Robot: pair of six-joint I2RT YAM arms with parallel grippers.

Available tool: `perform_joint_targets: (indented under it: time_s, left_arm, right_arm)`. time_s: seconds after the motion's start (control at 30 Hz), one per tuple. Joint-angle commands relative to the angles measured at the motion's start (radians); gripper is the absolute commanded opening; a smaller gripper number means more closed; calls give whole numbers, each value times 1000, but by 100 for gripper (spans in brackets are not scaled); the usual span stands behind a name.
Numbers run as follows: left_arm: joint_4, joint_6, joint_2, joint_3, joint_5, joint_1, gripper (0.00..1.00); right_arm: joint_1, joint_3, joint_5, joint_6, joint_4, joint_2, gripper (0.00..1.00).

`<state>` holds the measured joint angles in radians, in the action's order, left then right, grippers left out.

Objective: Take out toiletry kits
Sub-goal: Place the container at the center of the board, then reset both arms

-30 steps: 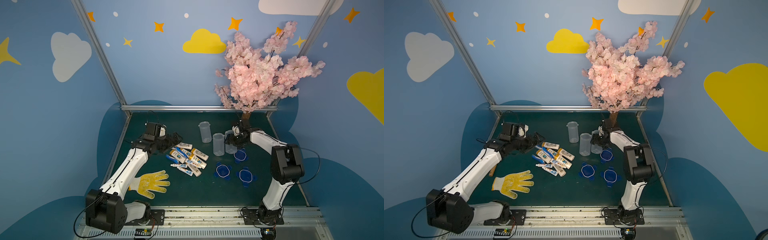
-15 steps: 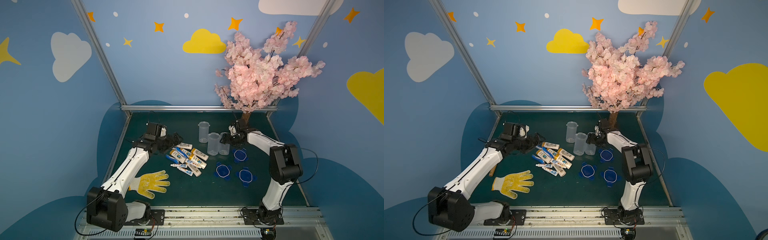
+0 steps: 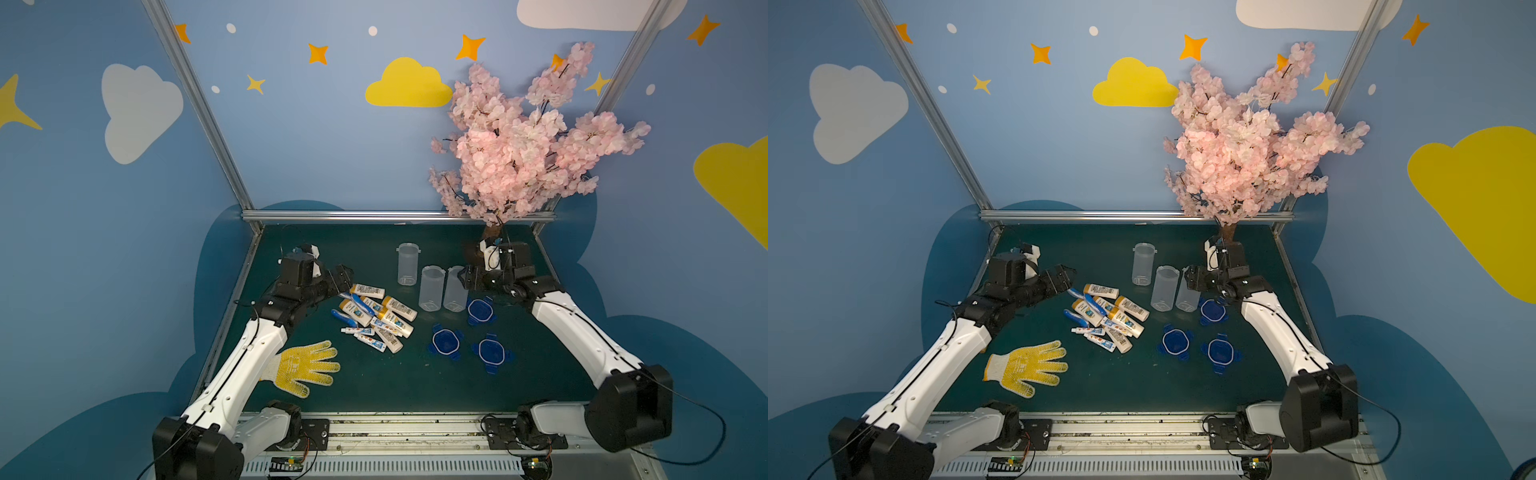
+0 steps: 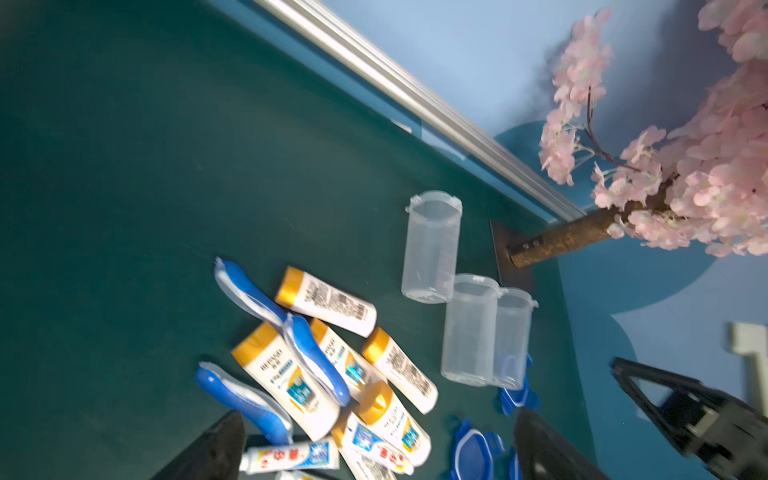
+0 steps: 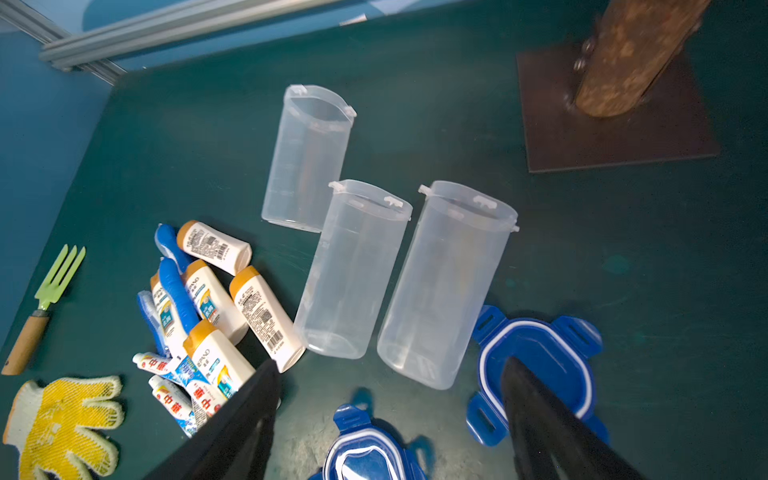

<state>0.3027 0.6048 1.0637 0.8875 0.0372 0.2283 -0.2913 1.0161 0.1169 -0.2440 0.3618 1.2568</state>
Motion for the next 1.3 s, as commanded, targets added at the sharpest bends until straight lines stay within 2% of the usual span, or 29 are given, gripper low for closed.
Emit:
perform_joint_targets:
  time_s: [0.0, 0.1, 0.2, 0.23, 0.27, 0.33, 0.37, 0.43, 0.47, 0.57, 0.67, 0.83, 0.9, 0.97, 1.07, 1.17, 1.27]
  left_arm:
    - [-238, -89, -63, -129, -194, 1, 100]
    - [-363, -136, -112, -233, -273, 2, 100]
    - [-384, -175, -110, -275, -460, 2, 100]
    - [-413, -238, -97, -290, -488, 0, 100]
    - [-468, -313, -81, -313, -496, 0, 100]
    - [-541, -416, -42, -346, -504, -3, 100]
    - [-542, -417, -20, -352, -533, -4, 100]
    - [-478, -328, 14, -349, -634, -11, 100]
    - [-468, -305, 24, -357, -630, -27, 100]
    - [-617, -344, 52, -438, -427, -120, 100]
    - [-633, -349, 94, -420, -361, -184, 100]
    - [-704, -430, 244, -407, -382, -218, 100]
    - [-799, -441, 311, -432, -372, -227, 100]
    - [-776, -450, 322, -406, -335, -227, 100]
    - [-802, -456, 346, -396, -324, -231, 100]
    - [-835, -477, 370, -389, -316, -242, 100]
    - [-1072, -507, 431, -468, -296, -253, 100]
  right_arm:
    - [-3, -125, -63, 20, -136, -86, 83]
    - [-2, -219, -75, 59, -242, -170, 83]
    - [-2, -265, -227, -12, -224, -262, 83]
    - [-1, -292, -297, -4, -240, -287, 83]
    - [0, -326, -344, 29, -288, -304, 83]
    - [7, -420, -341, 159, -429, -316, 83]
    - [9, -458, -341, 204, -494, -310, 83]
    - [15, -493, -363, 229, -550, -272, 83]
    - [20, -484, -370, 223, -528, -245, 83]
    - [33, -442, -383, 182, -432, -161, 83]
    - [46, -452, -393, 182, -459, -92, 83]
    - [75, -472, -424, 163, -559, 38, 83]
    - [89, -466, -420, 169, -596, 88, 83]
    - [106, -422, -358, 207, -564, 117, 83]
    - [139, -409, -272, 243, -626, 154, 83]
    - [174, -384, -246, 267, -636, 186, 83]
    - [224, -428, -258, 237, -763, 220, 83]
